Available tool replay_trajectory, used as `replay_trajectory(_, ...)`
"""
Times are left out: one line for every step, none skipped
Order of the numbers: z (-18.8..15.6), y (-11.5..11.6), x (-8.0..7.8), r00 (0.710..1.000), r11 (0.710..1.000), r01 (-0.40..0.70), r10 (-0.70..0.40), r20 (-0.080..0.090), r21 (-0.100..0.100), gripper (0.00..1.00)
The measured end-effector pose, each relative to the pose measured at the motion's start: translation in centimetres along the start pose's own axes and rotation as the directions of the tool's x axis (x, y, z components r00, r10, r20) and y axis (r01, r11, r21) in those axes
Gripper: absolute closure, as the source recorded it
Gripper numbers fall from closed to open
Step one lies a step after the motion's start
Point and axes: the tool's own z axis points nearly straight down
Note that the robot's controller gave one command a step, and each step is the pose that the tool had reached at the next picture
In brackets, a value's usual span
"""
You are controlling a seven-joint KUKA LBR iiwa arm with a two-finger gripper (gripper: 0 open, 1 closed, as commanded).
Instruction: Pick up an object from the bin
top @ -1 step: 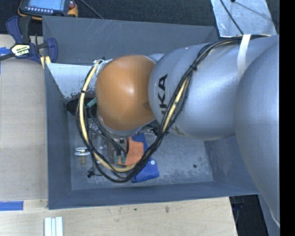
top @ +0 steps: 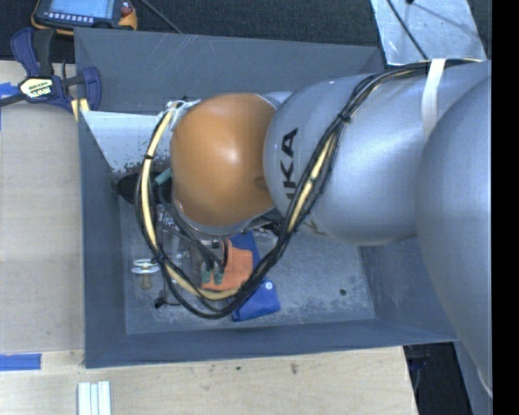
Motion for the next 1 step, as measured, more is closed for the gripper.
replay_trajectory(7.27, 0.18, -3.91, 0.997, 0.997, 0.082, -0.082, 0.004, -0.001, 0.00)
